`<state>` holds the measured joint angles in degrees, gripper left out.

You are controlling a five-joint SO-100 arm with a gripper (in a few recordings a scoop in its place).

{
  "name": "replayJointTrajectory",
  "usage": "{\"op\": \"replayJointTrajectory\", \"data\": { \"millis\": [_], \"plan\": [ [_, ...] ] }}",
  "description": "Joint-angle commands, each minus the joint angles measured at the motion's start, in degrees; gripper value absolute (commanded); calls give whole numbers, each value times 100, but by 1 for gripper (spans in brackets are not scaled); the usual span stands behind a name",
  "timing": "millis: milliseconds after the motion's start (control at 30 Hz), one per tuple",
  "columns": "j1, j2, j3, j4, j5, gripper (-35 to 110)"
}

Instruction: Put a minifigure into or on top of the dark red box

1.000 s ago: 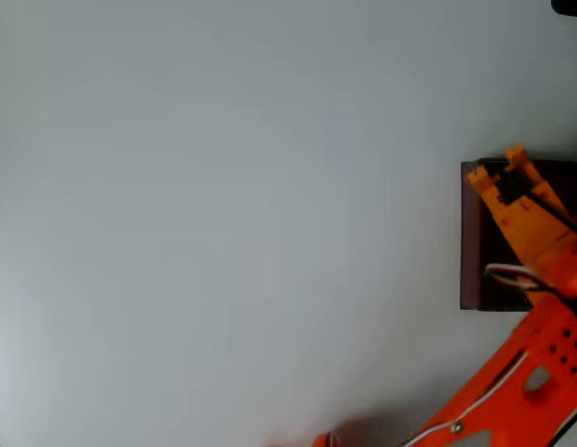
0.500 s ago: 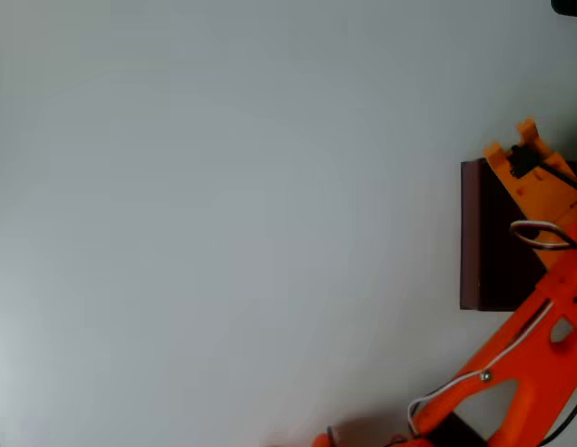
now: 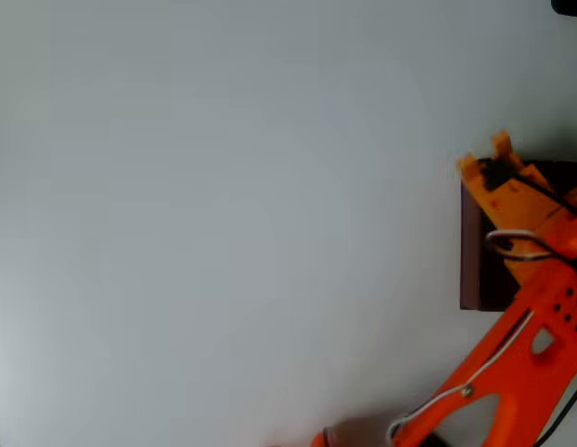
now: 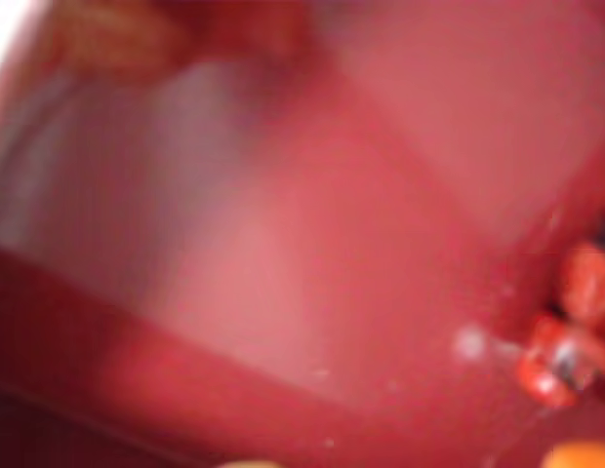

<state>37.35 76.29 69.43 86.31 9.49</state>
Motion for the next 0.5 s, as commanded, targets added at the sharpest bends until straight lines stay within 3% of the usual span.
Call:
{"op": "replayJointTrajectory", "data": {
  "millis": [0,467],
  "plan": [
    [-255,1301,958,-9,70,14],
    [-2733,6302,5361,-756,940,11]
  ]
}}
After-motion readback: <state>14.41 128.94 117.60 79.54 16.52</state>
